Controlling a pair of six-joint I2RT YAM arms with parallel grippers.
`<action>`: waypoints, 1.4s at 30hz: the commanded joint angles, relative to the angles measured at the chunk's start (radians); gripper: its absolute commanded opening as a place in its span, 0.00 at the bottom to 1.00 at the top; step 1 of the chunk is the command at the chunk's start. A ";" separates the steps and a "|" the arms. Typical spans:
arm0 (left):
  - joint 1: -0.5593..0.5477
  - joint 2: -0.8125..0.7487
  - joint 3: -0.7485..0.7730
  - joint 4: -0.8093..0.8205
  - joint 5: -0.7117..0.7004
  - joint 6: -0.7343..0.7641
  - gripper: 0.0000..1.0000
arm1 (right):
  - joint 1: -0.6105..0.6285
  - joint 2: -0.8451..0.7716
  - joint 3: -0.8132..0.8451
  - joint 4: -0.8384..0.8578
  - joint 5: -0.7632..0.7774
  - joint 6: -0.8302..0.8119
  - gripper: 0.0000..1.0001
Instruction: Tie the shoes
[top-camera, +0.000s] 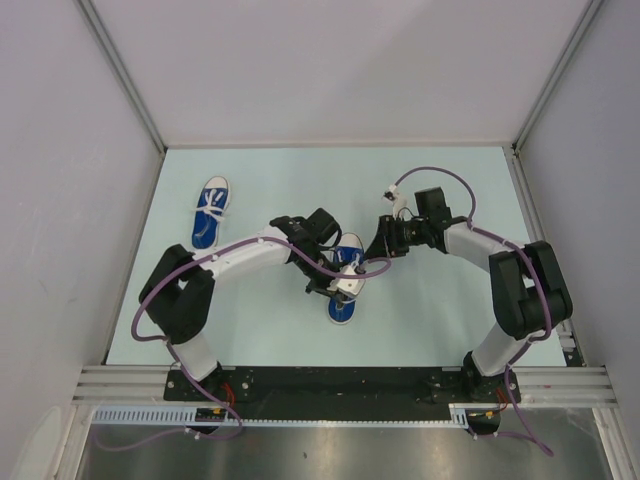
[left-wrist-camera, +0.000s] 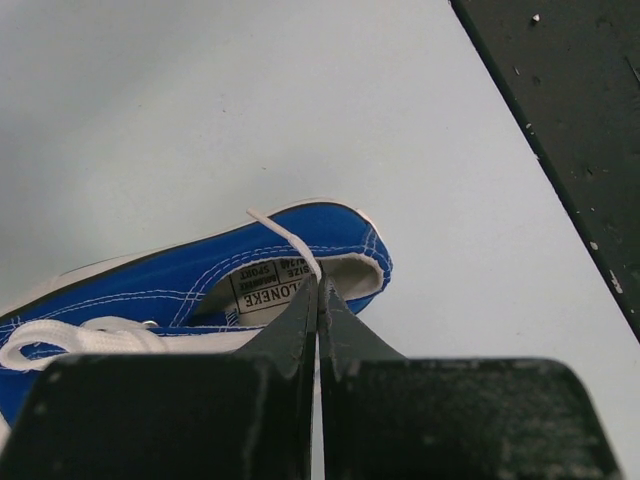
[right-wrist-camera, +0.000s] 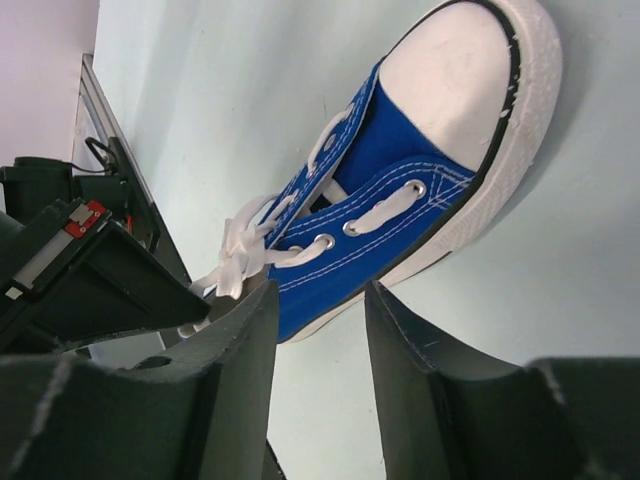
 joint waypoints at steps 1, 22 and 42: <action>-0.001 -0.051 -0.003 -0.021 0.072 0.064 0.00 | -0.006 0.032 0.081 -0.009 -0.021 -0.033 0.46; 0.001 -0.056 -0.003 -0.072 0.089 0.110 0.00 | 0.096 0.055 0.126 -0.010 -0.106 0.013 0.49; 0.007 -0.075 -0.021 -0.047 0.094 0.080 0.01 | 0.117 0.034 0.133 -0.079 -0.057 -0.059 0.00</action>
